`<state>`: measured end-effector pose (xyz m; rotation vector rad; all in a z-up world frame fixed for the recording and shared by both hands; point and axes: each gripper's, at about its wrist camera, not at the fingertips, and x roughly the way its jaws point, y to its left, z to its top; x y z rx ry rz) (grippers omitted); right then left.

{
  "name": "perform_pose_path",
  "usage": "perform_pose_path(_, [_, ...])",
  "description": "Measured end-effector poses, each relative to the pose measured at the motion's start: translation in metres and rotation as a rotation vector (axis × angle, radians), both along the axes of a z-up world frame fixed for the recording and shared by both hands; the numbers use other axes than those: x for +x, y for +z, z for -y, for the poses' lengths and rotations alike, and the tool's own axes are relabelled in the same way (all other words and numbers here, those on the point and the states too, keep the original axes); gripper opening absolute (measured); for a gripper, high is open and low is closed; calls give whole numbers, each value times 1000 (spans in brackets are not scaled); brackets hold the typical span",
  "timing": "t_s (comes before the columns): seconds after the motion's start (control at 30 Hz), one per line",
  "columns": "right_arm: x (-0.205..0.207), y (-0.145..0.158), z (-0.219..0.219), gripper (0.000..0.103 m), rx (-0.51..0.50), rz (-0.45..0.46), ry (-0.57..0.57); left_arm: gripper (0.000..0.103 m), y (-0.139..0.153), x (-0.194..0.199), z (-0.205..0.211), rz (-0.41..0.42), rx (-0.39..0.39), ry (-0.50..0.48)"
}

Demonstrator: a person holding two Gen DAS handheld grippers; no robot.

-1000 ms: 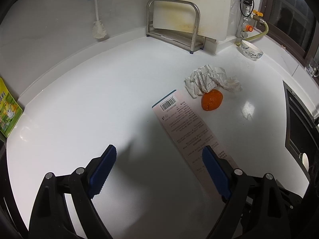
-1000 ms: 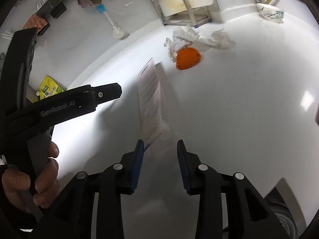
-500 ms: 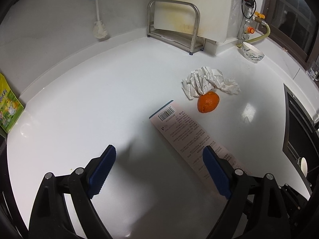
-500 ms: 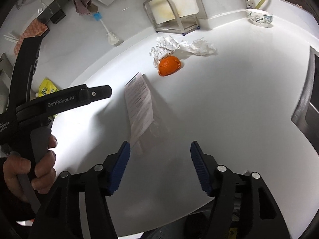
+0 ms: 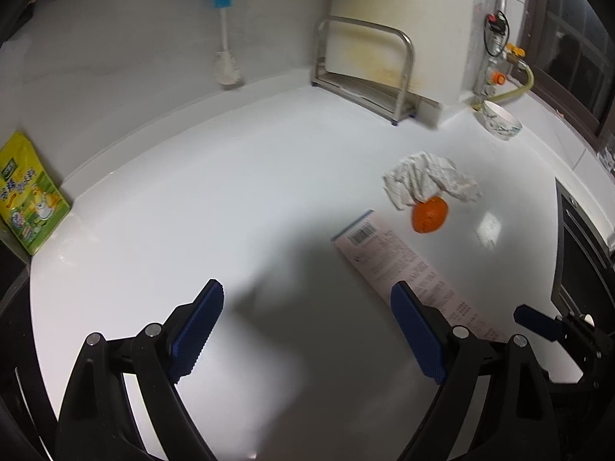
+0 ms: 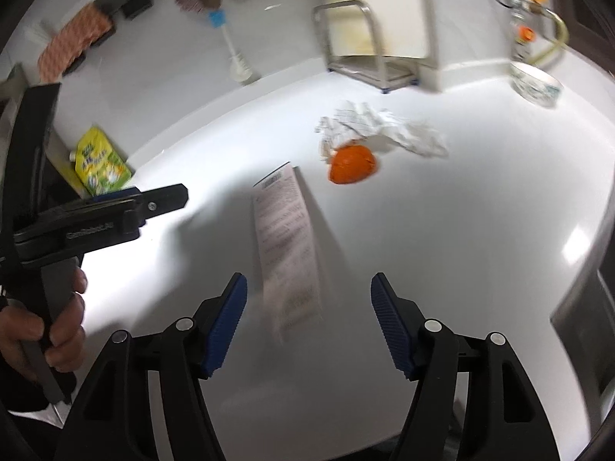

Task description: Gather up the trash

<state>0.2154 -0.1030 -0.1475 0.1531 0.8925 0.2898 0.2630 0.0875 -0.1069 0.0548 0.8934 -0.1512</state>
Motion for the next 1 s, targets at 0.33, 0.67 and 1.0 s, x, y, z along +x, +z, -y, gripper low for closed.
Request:
perform_pose_path(0.33, [48,-10,-36,70,-112,-100,112,87,-3,1,-43,-14,-6,70])
perform_pose_path(0.67, [74,-27,-62,70,-223,-174,149,87,-7,8,-64,-23,-25,103])
perform_pose_path(1.0, [75,-36,-73,59,-303,-143,172,87,-11,10,-66,-35,-31,108])
